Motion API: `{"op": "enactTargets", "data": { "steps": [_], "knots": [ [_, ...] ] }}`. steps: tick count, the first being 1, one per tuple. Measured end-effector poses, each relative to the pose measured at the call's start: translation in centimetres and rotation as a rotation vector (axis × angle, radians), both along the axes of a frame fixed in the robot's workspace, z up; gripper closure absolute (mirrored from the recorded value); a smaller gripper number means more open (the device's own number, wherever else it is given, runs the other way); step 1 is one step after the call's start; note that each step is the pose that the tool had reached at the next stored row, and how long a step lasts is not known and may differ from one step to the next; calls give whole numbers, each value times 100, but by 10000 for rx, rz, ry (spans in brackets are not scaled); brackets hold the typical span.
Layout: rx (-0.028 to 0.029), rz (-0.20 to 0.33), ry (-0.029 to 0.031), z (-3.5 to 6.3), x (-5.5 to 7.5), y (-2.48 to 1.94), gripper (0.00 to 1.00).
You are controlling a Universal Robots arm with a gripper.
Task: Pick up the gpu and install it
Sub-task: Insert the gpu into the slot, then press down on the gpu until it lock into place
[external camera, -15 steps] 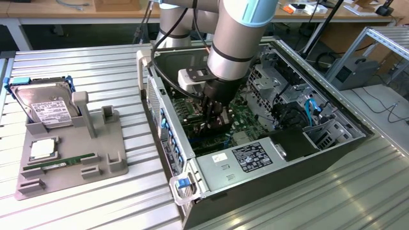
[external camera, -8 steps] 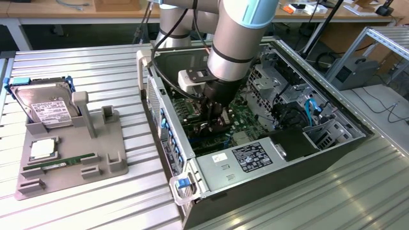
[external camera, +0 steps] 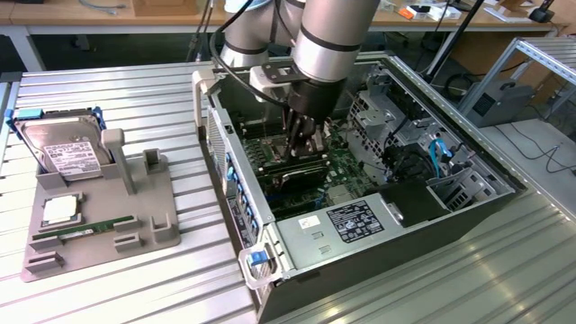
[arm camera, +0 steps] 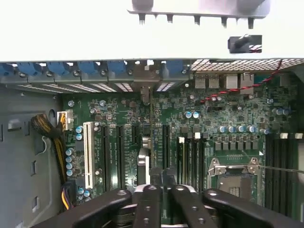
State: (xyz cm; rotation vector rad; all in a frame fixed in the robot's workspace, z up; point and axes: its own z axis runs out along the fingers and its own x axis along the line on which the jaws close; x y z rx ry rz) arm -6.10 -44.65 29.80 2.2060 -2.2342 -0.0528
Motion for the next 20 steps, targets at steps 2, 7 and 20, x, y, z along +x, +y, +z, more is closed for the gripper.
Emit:
{"op": "enactTargets", "data": {
  "steps": [2, 7, 20],
  "knots": [
    [2, 3, -1, 16, 0, 6, 89],
    [4, 7, 173, 17, 228, -13, 89],
    [27, 8, 365, 16, 535, -31, 89]
  ]
}}
